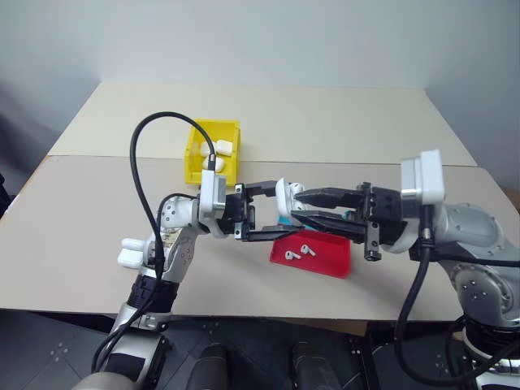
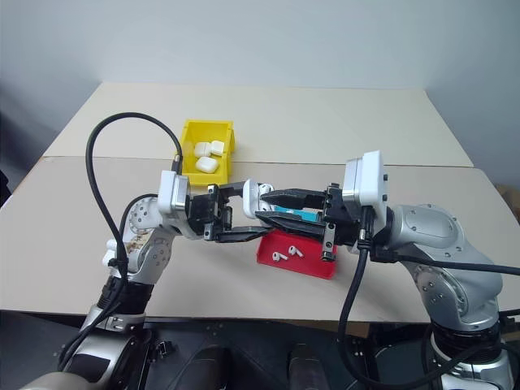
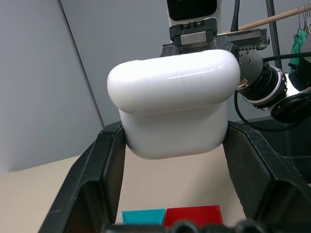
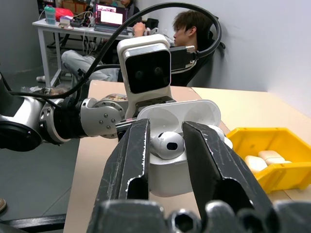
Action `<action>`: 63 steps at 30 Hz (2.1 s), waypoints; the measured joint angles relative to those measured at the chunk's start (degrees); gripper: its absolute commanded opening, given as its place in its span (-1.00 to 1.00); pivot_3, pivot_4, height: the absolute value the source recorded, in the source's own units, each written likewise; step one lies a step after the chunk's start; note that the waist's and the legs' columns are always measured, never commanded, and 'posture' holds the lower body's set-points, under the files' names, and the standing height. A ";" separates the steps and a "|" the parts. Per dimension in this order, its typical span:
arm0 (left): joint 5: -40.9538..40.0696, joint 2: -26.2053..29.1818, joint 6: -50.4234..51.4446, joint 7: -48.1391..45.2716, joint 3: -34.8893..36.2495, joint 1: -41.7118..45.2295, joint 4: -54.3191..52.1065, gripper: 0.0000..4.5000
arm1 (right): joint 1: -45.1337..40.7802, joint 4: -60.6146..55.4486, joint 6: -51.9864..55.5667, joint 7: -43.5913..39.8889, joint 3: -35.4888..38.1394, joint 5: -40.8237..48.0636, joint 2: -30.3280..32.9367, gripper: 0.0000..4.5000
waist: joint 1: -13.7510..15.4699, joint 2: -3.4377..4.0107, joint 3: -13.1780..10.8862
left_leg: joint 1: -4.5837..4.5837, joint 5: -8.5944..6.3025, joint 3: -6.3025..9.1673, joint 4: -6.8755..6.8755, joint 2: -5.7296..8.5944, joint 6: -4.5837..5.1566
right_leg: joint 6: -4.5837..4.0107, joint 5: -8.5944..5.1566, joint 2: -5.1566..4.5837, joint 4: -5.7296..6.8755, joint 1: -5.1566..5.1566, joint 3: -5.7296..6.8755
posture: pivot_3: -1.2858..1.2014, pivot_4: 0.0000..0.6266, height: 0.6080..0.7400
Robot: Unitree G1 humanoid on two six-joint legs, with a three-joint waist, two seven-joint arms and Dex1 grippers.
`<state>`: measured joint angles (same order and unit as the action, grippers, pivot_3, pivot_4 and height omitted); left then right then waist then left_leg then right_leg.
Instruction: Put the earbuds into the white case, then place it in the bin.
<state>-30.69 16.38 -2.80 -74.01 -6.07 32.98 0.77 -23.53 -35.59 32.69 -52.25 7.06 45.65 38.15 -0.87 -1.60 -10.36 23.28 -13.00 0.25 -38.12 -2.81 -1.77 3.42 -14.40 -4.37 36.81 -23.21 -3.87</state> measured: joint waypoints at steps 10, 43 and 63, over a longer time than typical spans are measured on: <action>1.14 0.08 -0.98 -0.48 -0.03 0.01 0.35 0.23 | -2.23 2.35 0.27 -1.88 5.20 4.76 5.85 -0.38 | -0.06 0.02 -0.01 | -0.03 0.00 -0.02 -0.01 0.03 0.00 | 0.01 0.01 -0.02 0.00 0.02 -0.02 | 0.03 -0.52 1.00; 6.64 -1.02 -4.62 1.20 -2.46 2.30 6.44 0.23 | -33.26 6.94 3.83 -12.18 -23.56 -18.07 11.91 -0.97 | 0.00 0.01 -0.02 | 0.10 0.00 0.01 0.01 0.00 0.00 | 0.00 0.01 -0.01 0.01 -0.13 0.02 | 0.03 -0.52 1.00; 5.94 -0.78 -4.59 1.93 -1.97 2.17 5.88 0.23 | -27.95 9.08 2.58 -11.59 -11.68 -15.70 11.73 -0.97 | 0.02 0.02 -0.03 | 0.09 0.00 0.01 0.01 0.00 0.00 | 0.00 0.01 -0.02 0.01 -0.11 0.01 | 0.03 -0.52 1.00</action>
<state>-24.75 15.60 -7.39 -72.08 -8.03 35.15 6.65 -51.48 -26.51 35.27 -63.84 -4.62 29.95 49.88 -0.85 -1.58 -10.38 23.37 -13.00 0.25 -38.11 -2.81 -1.77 3.42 -14.39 -4.39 36.82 -23.32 -3.86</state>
